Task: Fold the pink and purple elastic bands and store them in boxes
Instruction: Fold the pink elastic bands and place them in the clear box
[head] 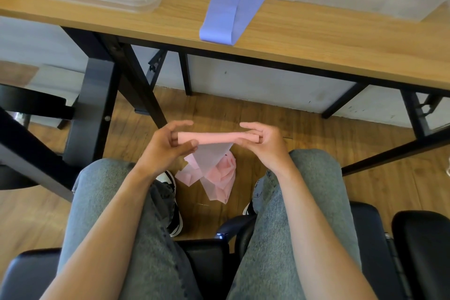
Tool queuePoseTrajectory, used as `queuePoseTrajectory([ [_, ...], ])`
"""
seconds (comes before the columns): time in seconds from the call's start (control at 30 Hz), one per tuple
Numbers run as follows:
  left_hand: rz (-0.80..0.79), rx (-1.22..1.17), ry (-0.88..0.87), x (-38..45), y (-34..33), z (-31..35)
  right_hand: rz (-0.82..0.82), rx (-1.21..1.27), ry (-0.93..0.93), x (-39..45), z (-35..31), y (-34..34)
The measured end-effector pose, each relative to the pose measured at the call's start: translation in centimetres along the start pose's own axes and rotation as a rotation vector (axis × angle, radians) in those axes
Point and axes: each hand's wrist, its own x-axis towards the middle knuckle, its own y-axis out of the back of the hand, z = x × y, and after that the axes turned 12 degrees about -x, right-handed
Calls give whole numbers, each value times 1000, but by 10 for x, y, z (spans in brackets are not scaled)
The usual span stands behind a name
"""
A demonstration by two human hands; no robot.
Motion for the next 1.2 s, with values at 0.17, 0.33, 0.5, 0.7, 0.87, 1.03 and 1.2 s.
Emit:
queuePoseTrajectory([
  [0.17, 93, 345, -141, -1, -3, -3, -15, -140, 77, -3, -1, -4],
  [0.33, 151, 336, -378, -6, -11, 7, -14, 73, 114, -6, -15, 1],
  [0.5, 125, 172, -405, -8, -17, 12, -77, 430, 23, -9, -23, 12],
  [0.7, 93, 21, -248, -5, -18, 12, -10, 323, 0, -3, -14, 7],
  [0.87, 110, 205, -197, 1, -9, -2, -34, 135, -26, 2, 1, 0],
  [1.03, 80, 469, -249, 3, -4, -9, -15, -159, 70, 1, 4, -4],
  [1.2, 60, 479, -240, 0, -9, -9, -28, -181, 36, -1, -1, -6],
])
